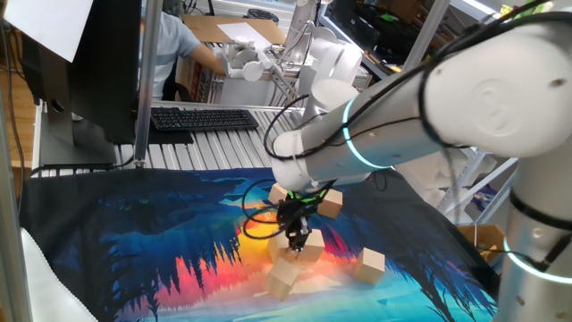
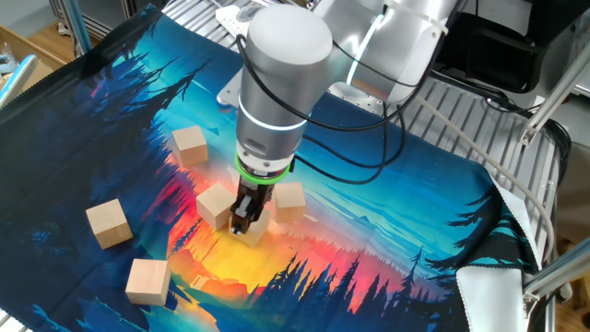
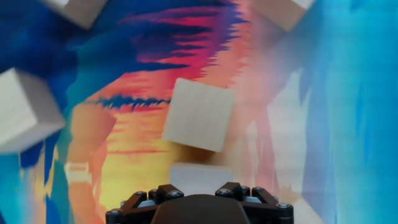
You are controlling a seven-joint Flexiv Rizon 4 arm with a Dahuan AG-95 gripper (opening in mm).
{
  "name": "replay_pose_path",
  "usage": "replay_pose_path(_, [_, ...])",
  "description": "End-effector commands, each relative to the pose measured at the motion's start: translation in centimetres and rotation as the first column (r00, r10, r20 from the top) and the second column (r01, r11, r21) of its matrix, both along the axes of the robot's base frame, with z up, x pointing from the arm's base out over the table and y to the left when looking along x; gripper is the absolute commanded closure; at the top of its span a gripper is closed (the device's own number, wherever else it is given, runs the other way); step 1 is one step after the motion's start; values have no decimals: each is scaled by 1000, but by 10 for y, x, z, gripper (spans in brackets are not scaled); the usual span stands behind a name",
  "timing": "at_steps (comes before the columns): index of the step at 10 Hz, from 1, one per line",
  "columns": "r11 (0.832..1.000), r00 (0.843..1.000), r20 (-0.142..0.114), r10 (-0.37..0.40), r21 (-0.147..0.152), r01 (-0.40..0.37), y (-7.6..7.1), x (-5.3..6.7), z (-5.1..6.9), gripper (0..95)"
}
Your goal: Stack the blocks into a pyramid shape
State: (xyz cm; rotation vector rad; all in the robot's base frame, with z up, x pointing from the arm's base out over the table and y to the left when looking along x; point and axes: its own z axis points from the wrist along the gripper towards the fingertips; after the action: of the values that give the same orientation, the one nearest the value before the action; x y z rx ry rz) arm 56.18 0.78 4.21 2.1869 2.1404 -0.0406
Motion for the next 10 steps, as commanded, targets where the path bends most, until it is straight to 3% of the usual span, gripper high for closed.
replay_pose_path(1, [997,997,2,-79,11,79,-9,1,-4,950])
replay_pose_path(7, [1000,1000,0,-22,19,22,-12,2,-6,950])
replay_pose_path(10, [999,999,4,-34,19,34,-12,2,-6,950])
